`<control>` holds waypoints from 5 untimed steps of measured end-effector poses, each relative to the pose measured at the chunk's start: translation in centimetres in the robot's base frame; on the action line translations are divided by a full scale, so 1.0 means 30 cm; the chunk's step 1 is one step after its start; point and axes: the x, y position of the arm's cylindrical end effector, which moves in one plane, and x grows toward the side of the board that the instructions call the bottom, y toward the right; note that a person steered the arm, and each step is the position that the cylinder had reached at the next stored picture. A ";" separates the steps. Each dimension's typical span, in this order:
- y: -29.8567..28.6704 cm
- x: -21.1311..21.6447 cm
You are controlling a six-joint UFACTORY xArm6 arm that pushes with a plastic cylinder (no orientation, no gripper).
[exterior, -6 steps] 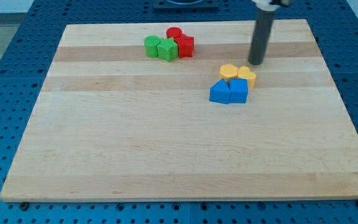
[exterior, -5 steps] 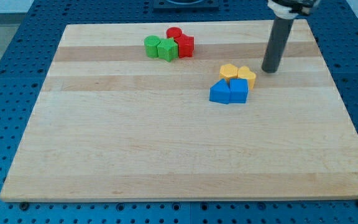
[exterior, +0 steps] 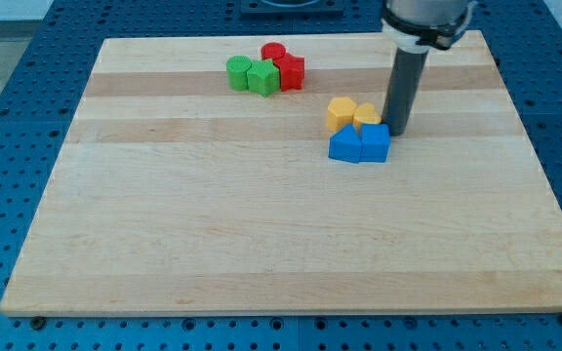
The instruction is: Separate the group of blocks
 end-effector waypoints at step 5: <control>-0.402 0.000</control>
